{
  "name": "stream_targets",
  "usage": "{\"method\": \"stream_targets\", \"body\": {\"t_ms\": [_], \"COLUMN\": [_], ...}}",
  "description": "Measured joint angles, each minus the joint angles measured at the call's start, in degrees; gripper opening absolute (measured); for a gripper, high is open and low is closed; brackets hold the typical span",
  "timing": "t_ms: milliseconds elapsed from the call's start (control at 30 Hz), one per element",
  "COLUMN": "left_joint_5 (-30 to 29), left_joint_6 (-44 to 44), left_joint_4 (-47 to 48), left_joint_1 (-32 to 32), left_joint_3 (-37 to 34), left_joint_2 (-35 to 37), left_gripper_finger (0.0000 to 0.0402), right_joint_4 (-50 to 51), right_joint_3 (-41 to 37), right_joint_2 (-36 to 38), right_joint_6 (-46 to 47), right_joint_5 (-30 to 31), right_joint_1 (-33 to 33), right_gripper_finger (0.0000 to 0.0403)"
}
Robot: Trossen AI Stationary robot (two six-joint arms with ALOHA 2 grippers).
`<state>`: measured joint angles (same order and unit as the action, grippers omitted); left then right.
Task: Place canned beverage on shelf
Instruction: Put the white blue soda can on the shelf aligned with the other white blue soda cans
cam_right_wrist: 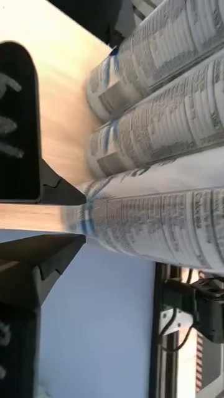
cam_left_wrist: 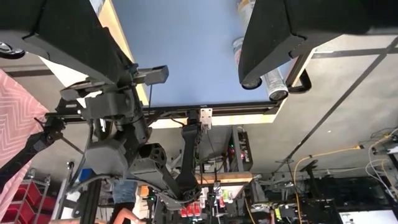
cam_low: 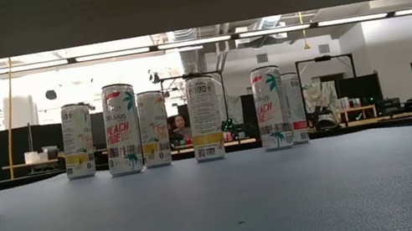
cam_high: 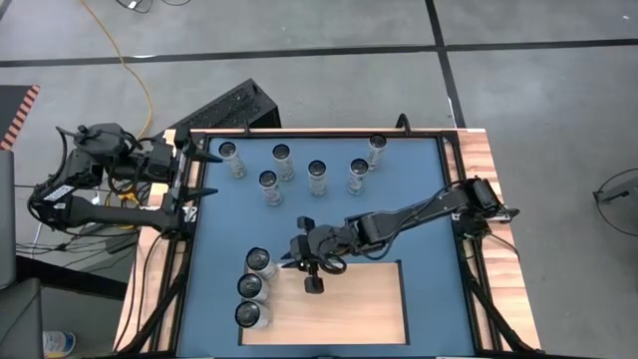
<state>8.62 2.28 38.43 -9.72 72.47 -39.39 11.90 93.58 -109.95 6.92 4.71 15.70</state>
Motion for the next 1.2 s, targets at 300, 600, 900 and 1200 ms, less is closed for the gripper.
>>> {"method": "stream_targets", "body": {"t_ms": [300,600,900,1200], "left_joint_5": [0.0,0.0,0.0,0.0], "left_joint_6": [0.0,-0.2,-0.2,-0.2], "left_joint_4": [0.4,0.6,0.7,0.7], "left_joint_1": [0.0,0.0,0.0,0.0], "left_joint_3": [0.0,0.0,0.0,0.0], "left_joint_2": [0.0,0.0,0.0,0.0], "left_gripper_finger": [0.0318,0.0318,0.0318,0.0318], "right_joint_4": [-4.8,-5.7,-6.4,-2.8], "right_joint_3": [0.0,0.0,0.0,0.0], "right_joint_2": [0.0,0.0,0.0,0.0], "right_joint_6": [-2.4,-4.0,-5.5,-1.9], "right_joint_5": [0.7,-0.5,-3.5,2.8], "right_joint_1": [-0.9,-0.8,-0.8,-0.8], "right_gripper_finger": [0.0063,0.0063,0.0063,0.0063]}}
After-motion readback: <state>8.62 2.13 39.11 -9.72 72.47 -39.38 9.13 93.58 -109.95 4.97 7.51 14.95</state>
